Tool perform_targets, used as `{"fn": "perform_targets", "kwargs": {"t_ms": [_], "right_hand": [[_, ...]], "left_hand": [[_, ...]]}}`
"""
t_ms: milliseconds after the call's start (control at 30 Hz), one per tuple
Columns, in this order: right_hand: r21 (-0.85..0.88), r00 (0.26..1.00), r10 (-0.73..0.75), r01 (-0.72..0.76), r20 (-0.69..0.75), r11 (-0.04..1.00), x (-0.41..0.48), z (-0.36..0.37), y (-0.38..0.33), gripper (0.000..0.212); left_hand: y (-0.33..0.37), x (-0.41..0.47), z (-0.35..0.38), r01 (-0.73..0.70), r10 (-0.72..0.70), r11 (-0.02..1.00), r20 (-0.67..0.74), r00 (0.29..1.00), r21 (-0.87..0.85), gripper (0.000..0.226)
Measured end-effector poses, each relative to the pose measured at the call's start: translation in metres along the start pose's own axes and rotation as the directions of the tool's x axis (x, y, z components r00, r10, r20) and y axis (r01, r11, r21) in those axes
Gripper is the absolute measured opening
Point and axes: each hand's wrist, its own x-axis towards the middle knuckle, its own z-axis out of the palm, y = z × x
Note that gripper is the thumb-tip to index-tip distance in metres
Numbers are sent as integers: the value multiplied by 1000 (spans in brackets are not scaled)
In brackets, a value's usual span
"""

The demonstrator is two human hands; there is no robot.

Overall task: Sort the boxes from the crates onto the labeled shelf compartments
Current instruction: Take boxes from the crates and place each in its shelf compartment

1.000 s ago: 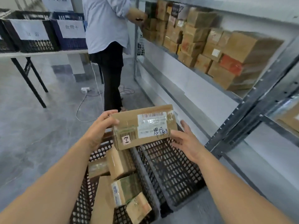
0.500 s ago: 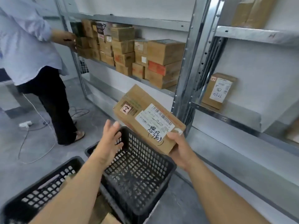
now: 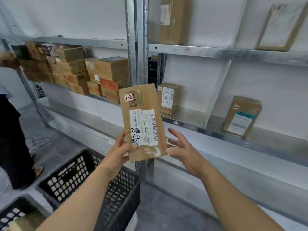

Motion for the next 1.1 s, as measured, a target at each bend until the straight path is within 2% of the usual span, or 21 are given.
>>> {"fn": "perform_targets", "kwargs": {"t_ms": [67,167,267,400,533,667,767,833,900,1000,1100], "right_hand": [[-72,999,-36,36,1,997,-18,-24,-9,77],[-126,997,-73,70,-14,989,-44,-54,-16,93],[-147,992,-97,85,-79,986,-74,-79,-22,98],[-156,974,-117,87,-192,984,-109,-112,-30,98],[-184,937,-166,113,-308,976,-139,-145,-37,87],[-198,895,-233,167,-381,966,-165,-178,-52,85],[-222,857,-287,208,-429,953,-180,-203,-68,86],[-238,827,-322,234,-461,943,-189,-218,-81,88],[-270,799,-355,248,-486,930,-196,-235,-95,93],[-329,762,-401,259,-509,908,-203,-257,-119,95],[-377,721,-451,277,-527,884,-207,-279,-144,90]], "left_hand": [[2,4,24,7,-9,1000,79,997,24,82],[3,13,65,-4,-10,997,195,981,73,84],[4,18,103,-21,-13,992,274,962,122,86],[6,22,153,-46,-16,987,382,924,153,86],[13,28,202,-101,5,979,473,881,177,82],[25,41,234,-135,34,973,460,887,187,88],[44,48,256,-192,89,952,387,918,238,67],[58,54,273,-284,168,894,331,929,345,57],[75,60,293,-394,267,779,310,912,488,57],[100,71,323,-514,385,574,343,857,638,63],[120,88,352,-578,452,430,389,803,693,65]]}}
